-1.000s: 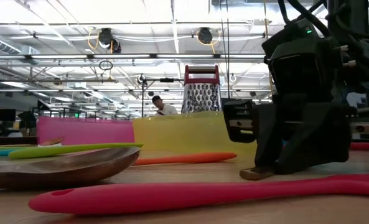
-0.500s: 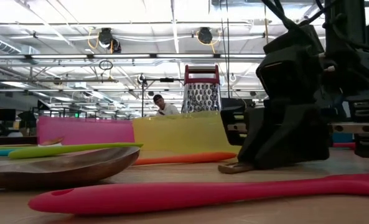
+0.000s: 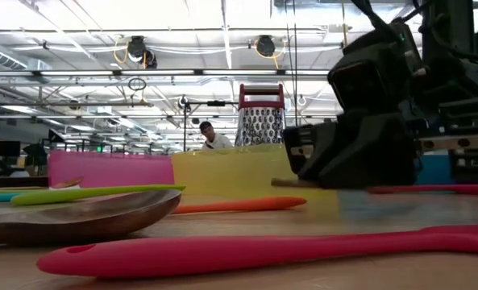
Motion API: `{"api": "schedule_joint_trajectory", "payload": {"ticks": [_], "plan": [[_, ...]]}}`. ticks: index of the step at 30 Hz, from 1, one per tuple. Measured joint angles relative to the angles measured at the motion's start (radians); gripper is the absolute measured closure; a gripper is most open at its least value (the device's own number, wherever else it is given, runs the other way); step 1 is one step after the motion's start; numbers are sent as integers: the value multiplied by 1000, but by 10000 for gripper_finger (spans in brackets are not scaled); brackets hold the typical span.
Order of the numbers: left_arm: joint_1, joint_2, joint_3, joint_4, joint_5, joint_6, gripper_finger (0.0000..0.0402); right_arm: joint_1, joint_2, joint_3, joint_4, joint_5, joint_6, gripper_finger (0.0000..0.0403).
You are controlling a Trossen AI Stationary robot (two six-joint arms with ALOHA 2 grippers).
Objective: Pick & Place Kitchen Items
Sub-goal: Put the brown table knife into the yellow bin
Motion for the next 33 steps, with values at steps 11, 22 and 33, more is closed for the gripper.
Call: {"api": "schedule_joint_trajectory", "payload": {"ticks": [11,22,33], "plan": [[0,0,0,0,0,1,229,0,-202,0,-226,127,-97,352],[0,0,0,0,0,17,229,0,-355,1,-291,314,-175,352],[0,0,0,2,-1,18,229,-120,-406,1,-246,598,-120,352]]}}
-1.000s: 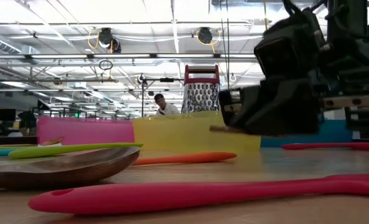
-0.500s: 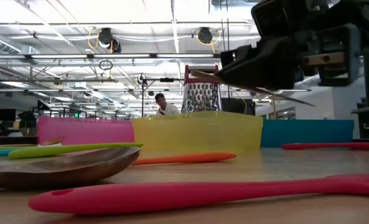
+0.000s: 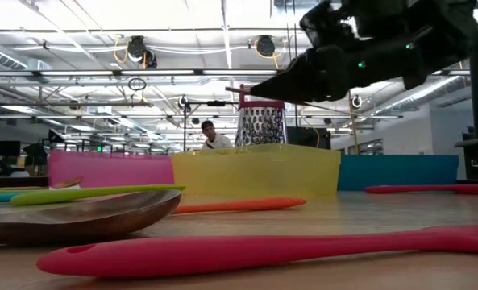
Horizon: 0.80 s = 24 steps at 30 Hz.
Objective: Pick & Place Kitchen Items
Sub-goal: Put the brown table knife into the yellow bin
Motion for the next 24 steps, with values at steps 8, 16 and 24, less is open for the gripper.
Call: {"api": "schedule_joint_trajectory", "payload": {"ticks": [8,16,24], "plan": [[0,0,0,0,0,8,229,-84,1,19,8,34,44,351],[0,0,0,10,-32,35,229,-111,45,201,-126,52,125,351],[0,0,0,9,-46,44,229,-125,214,360,-156,243,182,351]]}}
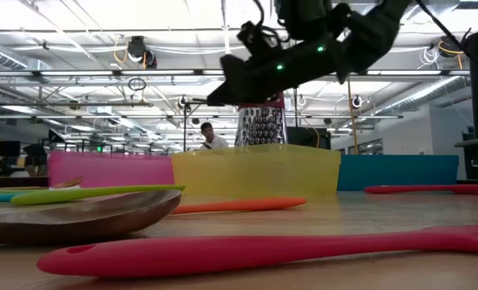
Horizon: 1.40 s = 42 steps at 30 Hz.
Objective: Pick & Place Kitchen Items
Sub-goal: Put the brown table knife into the yellow bin
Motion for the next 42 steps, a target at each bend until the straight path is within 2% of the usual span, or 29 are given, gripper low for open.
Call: {"api": "schedule_joint_trajectory", "payload": {"ticks": [8,14,28,36,42], "plan": [[0,0,0,-12,1,3,229,-73,93,14,-2,18,177,351],[0,0,0,-12,1,8,229,-105,166,13,-5,4,182,351],[0,0,0,-12,2,10,229,-182,266,14,63,-193,196,351],[0,0,0,-12,1,9,229,-188,268,14,25,-198,195,351],[0,0,0,-12,1,9,229,-188,267,14,-27,-198,214,330]]}}
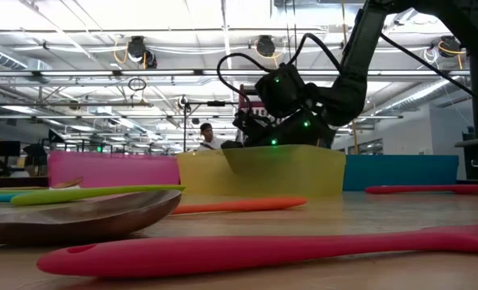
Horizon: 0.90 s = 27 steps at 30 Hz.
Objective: Pick & Place Kitchen Items
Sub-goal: Put the brown table knife into the yellow bin, then put the blue serving spoon into the red bin
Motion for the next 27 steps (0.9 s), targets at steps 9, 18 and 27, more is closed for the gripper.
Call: {"api": "schedule_joint_trajectory", "payload": {"ticks": [9,18,27], "plan": [[0,0,0,0,0,-1,229,0,0,0,1,1,15,308],[0,0,0,0,0,-2,229,0,-18,-1,66,5,-4,302],[-14,0,0,-29,-8,-101,229,21,-107,-1,48,6,-87,241]]}}
